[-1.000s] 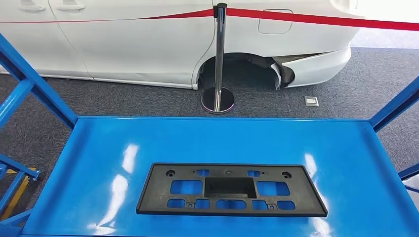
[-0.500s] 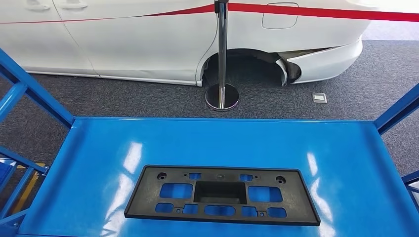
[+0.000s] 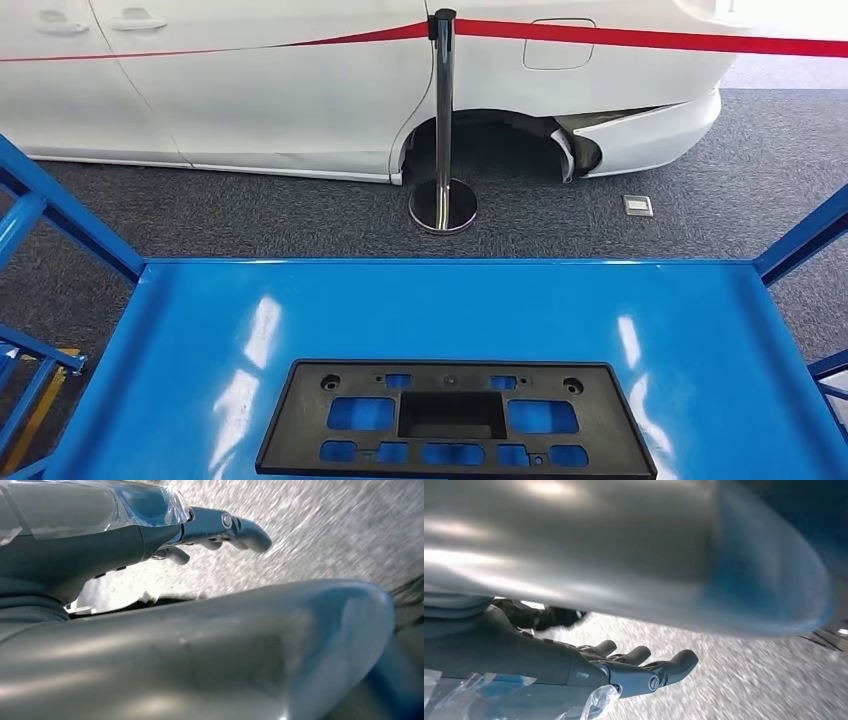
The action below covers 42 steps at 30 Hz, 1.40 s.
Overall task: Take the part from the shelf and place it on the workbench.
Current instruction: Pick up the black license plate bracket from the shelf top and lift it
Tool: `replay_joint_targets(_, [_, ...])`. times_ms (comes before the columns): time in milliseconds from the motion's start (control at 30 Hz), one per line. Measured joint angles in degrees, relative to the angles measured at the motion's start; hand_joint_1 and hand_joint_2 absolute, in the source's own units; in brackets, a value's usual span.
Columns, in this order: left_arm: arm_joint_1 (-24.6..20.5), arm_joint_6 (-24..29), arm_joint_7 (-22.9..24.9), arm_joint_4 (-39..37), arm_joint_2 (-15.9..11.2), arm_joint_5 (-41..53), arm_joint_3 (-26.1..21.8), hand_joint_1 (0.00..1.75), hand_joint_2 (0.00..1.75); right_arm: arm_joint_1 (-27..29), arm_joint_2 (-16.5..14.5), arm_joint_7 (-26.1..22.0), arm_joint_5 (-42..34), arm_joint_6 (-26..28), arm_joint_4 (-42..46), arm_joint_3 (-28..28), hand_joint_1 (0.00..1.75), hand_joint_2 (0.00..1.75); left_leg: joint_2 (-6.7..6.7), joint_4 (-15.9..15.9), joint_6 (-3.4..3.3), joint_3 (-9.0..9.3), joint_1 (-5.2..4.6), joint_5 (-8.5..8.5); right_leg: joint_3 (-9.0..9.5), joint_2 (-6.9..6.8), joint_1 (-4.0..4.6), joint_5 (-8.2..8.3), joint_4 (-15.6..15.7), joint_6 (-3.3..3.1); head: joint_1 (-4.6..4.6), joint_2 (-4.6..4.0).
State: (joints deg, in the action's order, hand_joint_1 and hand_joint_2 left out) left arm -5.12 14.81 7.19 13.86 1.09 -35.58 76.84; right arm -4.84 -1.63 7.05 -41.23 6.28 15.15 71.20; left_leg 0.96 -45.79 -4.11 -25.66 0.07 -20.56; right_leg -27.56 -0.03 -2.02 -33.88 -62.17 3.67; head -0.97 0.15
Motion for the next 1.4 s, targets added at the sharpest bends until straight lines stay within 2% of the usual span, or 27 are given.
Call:
replay_joint_targets(33, [-0.6,0.0,0.0,0.0,0.0,0.0,0.0,0.0,0.0,-0.4,0.0,0.0,0.0,-0.1,0.0,0.0,0.0,0.0,0.03,-0.7,0.33,-0.44,0.42,-0.24,0.5,-0.01,-0.24,3.0,2.7,0.57,-0.19,0.0])
replay_joint_targets(100, [-1.3,0.1,0.1,0.0,-0.2,0.1,0.0,0.0,0.0,-1.1,-0.1,0.1,0.0,-0.4,0.0,0.1,0.0,0.0,0.12,-2.3,1.13,-1.8,0.88,-0.61,1.66,0.22,-0.49,6.88,8.7,1.6,-0.89,-0.01])
replay_joint_targets(167, [-1.6,0.0,0.4,-0.1,-0.4,0.3,0.0,0.0,0.0,-1.3,-0.3,0.2,0.0,-0.6,0.0,0.1,0.0,0.0,0.21,-3.7,1.97,-3.63,0.84,-0.52,1.36,0.53,-0.42,7.62,10.9,1.52,-1.44,-0.02])
replay_joint_targets(267, [-1.8,-0.1,1.0,-0.1,-0.7,0.9,0.0,0.0,0.0,-1.3,-0.6,0.1,-0.1,-0.7,0.0,0.1,0.0,0.0,0.06,-5.3,2.84,-6.51,0.89,-1.05,-1.36,0.57,-0.54,7.52,9.6,0.51,-1.52,-0.03])
replay_joint_targets(333, [-1.8,-0.2,1.0,-0.1,-0.8,1.0,0.0,0.0,0.0,-1.0,-0.7,0.0,-0.2,-0.7,0.0,0.2,0.0,0.0,-0.36,-10.2,3.43,-8.86,1.04,-4.79,-2.04,0.37,-0.63,7.5,9.4,-0.18,-1.27,-0.02])
replay_joint_targets(400, [-1.9,-0.2,1.0,-0.1,-0.9,1.0,0.0,0.0,0.0,-0.3,-0.7,-0.2,-0.2,-0.7,0.0,0.2,0.0,0.0,-0.62,-19.0,3.88,-10.83,1.11,-10.16,-1.38,-0.07,-0.22,7.49,9.4,-0.56,-0.91,-0.02])
replay_joint_targets(433, [-2.0,-0.2,1.0,-0.1,-0.9,0.9,0.0,0.0,0.0,0.0,-0.7,-0.3,-0.2,-0.7,0.0,0.2,0.0,0.0,-0.65,-22.8,3.86,-11.38,1.06,-11.86,-0.9,-0.24,0.12,7.45,9.4,-0.63,-0.87,-0.02])
replay_joint_targets(467, [-2.1,-0.2,1.0,-0.1,-0.9,0.9,0.0,0.0,0.0,0.2,-0.7,-0.3,-0.2,-0.7,0.0,0.2,0.0,0.0,-0.66,-24.7,3.5,-11.39,0.94,-12.14,-0.6,-0.32,0.52,7.44,9.4,-0.72,-0.86,-0.02])
replay_joint_targets(500, [-2.2,-0.1,1.0,-0.1,-0.9,0.9,0.0,0.0,0.0,0.0,-0.7,-0.3,-0.2,-0.6,0.0,0.2,0.0,0.0,-0.65,-24.4,2.86,-10.74,0.72,-11.23,-0.48,-0.28,0.95,7.49,9.3,-0.82,-0.84,-0.02])
replay_joint_targets(533, [-2.3,-0.1,1.0,-0.1,-0.9,0.9,0.0,0.0,0.0,-0.4,-0.8,-0.4,-0.2,-0.6,0.0,0.2,0.0,0.0,-0.63,-21.7,1.9,-9.23,0.31,-9.39,-0.45,-0.15,1.44,7.59,9.3,-0.99,-0.79,-0.02])
replay_joint_targets(600, [-2.6,-0.1,0.8,-0.1,-1.0,0.9,0.0,0.0,0.0,-1.4,-1.0,-0.5,-0.1,-0.5,0.0,0.2,0.0,0.0,-0.6,-13.1,-0.61,-4.86,-0.91,-5.93,-0.57,0.11,2.22,7.86,9.3,-1.42,-0.75,-0.02])
replay_joint_targets(633, [-2.8,-0.1,0.7,-0.2,-1.1,0.9,0.0,0.0,0.0,-1.8,-1.1,-0.5,-0.1,-0.5,0.0,0.2,0.0,0.0,-0.65,-9.5,-1.43,-3.19,-1.47,-4.89,-0.68,0.15,2.44,8.05,9.3,-1.58,-0.74,-0.02])
replay_joint_targets(700, [-3.0,0.0,0.4,-0.2,-1.1,0.9,0.0,0.0,0.0,-2.4,-1.2,-0.6,-0.1,-0.4,0.0,0.2,0.0,0.0,-0.76,-6.9,-1.9,-2.15,-2.05,-4.39,-0.97,0.05,2.49,8.46,9.3,-1.59,-0.64,-0.02])
replay_joint_targets(767, [-3.0,0.0,0.0,-0.2,-1.0,0.9,0.0,0.0,0.0,-2.6,-1.2,-0.6,-0.1,-0.4,0.0,0.2,0.0,0.0,-0.83,-6.1,-1.5,-2.39,-1.89,-3.24,-1.37,-0.03,2.36,8.55,9.1,-1.23,-0.42,-0.02])
replay_joint_targets(800, [-3.0,0.0,-0.1,-0.2,-1.0,0.9,0.0,0.0,0.0,-2.7,-1.2,-0.6,-0.1,-0.4,0.0,0.2,0.0,0.0,-0.88,-5.7,-1.37,-2.61,-1.71,-2.62,-1.78,-0.02,2.37,7.69,8.5,-1.03,-0.37,-0.02])
replay_joint_targets(867, [-3.1,0.0,-0.2,-0.2,-1.0,0.9,0.0,0.0,0.0,-2.8,-1.1,-0.5,-0.1,-0.3,0.0,0.2,0.0,0.0,-1.02,-5.2,-1.12,-3.7,-1.43,-1.31,-3.7,0.04,2.23,2.72,3.6,-0.53,-0.36,-0.02])
replay_joint_targets(933, [-3.1,-0.1,-0.3,-0.2,-0.9,0.9,0.0,0.0,0.0,-2.9,-1.0,-0.4,-0.2,-0.3,0.0,0.2,0.0,0.0,-1.04,-5.4,-1.14,-5.46,-1.5,-0.12,-5.84,0.05,2.05,-2.38,-4.0,-0.07,-0.37,-0.02])
replay_joint_targets(967, [-3.1,-0.1,-0.3,-0.2,-0.9,0.9,0.0,0.0,0.0,-2.9,-0.9,-0.4,-0.2,-0.2,0.0,0.2,0.0,0.0,-1.08,-5.5,-1.07,-6.35,-1.53,0.49,-6.13,0.04,2.01,-2.98,-6.6,0.11,-0.37,-0.02])
replay_joint_targets(1000, [-3.1,-0.1,-0.3,-0.2,-0.8,0.9,0.0,0.0,0.0,-2.9,-0.8,-0.3,-0.2,-0.2,0.0,0.2,0.0,0.0,-1.11,-5.7,-1.01,-7.32,-1.54,1.11,-5.63,0.04,1.98,-2.12,-7.5,0.24,-0.37,-0.02])
replay_joint_targets(1033, [-3.1,-0.1,-0.4,-0.2,-0.8,0.9,0.0,0.0,0.0,-2.9,-0.8,-0.3,-0.2,-0.3,0.0,0.2,0.0,0.0,-1.13,-6.0,-0.91,-8.37,-1.54,1.75,-4.22,0.04,1.96,-0.19,-6.5,0.31,-0.37,-0.02])
replay_joint_targets(1100, [-3.2,0.0,-0.6,-0.2,-0.8,0.8,0.0,0.0,0.0,-3.1,-0.7,-0.3,-0.1,-0.3,0.0,0.2,0.0,0.0,-1.09,-6.7,-0.57,-10.21,-1.56,2.86,1.2,0.06,1.95,2.97,0.9,0.21,-0.38,-0.02])
replay_joint_targets(1167, [-3.2,0.0,-0.9,-0.2,-0.7,0.7,0.0,0.0,0.0,-3.3,-0.6,-0.2,-0.1,-0.3,0.0,0.2,0.0,0.0,-1.02,-7.1,-0.03,-10.99,-1.64,3.77,6.41,0.09,2.17,2.81,9.2,-0.66,-0.24,-0.03])
replay_joint_targets(1200, [-3.2,0.0,-1.0,-0.2,-0.7,0.7,-0.1,0.0,0.0,-3.4,-0.6,-0.3,-0.1,-0.3,0.0,0.2,0.0,0.0,-1.0,-7.1,0.28,-11.0,-1.61,4.27,7.59,0.09,2.39,2.28,11.3,-1.27,-0.11,-0.03])
replay_joint_targets(1267, [-3.1,0.1,-1.2,-0.2,-0.6,0.7,-0.1,0.0,0.0,-3.3,-0.6,-0.2,-0.1,-0.3,0.0,0.2,0.0,0.0,-0.96,-6.8,0.88,-10.92,-1.45,5.3,7.45,-0.1,2.53,3.02,12.0,-2.44,0.11,-0.05])
replay_joint_targets(1300, [-3.0,0.2,-1.3,-0.2,-0.6,0.7,-0.1,0.0,0.0,-3.3,-0.6,-0.2,-0.1,-0.3,0.0,0.2,0.0,0.0,-0.93,-7.2,1.26,-11.18,-1.31,4.72,6.98,-0.22,2.44,3.65,12.0,-2.9,0.12,-0.05])
replay_joint_targets(1333, [-2.9,0.3,-1.3,-0.2,-0.6,0.8,-0.1,0.0,0.0,-3.3,-0.6,-0.2,-0.1,-0.2,0.0,0.2,0.0,0.0,-0.9,-8.6,1.73,-11.72,-1.15,2.84,6.39,-0.37,2.2,4.36,12.0,-3.25,0.15,-0.06])
replay_joint_targets(1400, [-2.7,0.7,-1.3,-0.2,-0.6,0.8,-0.1,0.0,0.0,-3.3,-0.6,-0.2,-0.1,-0.1,0.0,0.2,0.0,0.0,-0.87,-15.1,2.88,-13.63,-0.56,-3.71,4.77,-0.51,1.81,5.77,12.0,-3.53,0.26,-0.06])
